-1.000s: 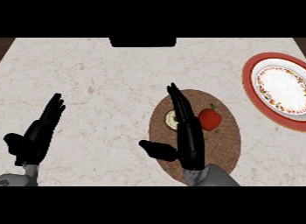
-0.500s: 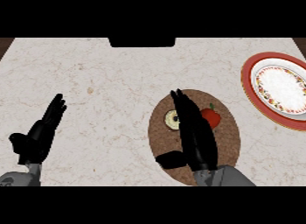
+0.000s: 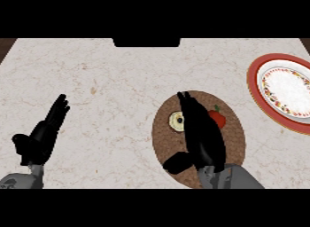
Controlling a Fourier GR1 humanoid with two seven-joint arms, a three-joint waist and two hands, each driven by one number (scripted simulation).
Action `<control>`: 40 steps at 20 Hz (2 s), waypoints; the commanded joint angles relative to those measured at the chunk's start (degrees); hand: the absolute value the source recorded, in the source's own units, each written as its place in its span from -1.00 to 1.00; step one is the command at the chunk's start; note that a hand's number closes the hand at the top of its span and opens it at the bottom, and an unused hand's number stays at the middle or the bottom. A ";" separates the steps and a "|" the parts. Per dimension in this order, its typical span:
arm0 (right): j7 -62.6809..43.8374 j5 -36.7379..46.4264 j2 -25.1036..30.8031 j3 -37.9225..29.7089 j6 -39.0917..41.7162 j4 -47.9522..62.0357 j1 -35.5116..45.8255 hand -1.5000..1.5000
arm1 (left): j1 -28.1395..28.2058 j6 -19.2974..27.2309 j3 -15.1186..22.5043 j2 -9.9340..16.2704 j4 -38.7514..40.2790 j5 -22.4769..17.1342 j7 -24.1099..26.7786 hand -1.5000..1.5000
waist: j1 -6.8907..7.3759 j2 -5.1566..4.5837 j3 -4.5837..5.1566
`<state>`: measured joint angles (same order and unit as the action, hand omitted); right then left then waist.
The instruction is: Pick the cupcake from the placemat and place it in the plate
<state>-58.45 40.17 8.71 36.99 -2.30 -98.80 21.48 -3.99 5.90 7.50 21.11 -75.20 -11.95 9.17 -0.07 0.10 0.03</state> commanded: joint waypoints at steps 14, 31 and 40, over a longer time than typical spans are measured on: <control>7.59 4.06 -5.65 -8.09 7.04 17.38 0.89 -1.00 | -3.82 -2.88 -4.62 -4.11 5.16 3.91 1.04 0.00 | 0.10 -0.18 -0.02; 18.36 5.27 -8.68 -13.15 7.81 30.53 6.15 1.00 | 3.55 -7.22 -7.45 -5.19 -2.76 7.49 -0.66 0.00 | 0.47 -0.12 -0.04; 23.71 1.30 14.69 -29.20 -0.44 24.08 -12.55 1.00 | 4.70 -4.79 -11.63 -4.48 -0.88 5.95 -0.52 0.00 | -7.74 0.84 -0.30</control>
<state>-35.70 43.68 12.77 17.62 0.16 -76.12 16.75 -0.89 0.31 -2.00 16.00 -76.05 -4.94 8.80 -3.42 1.51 0.31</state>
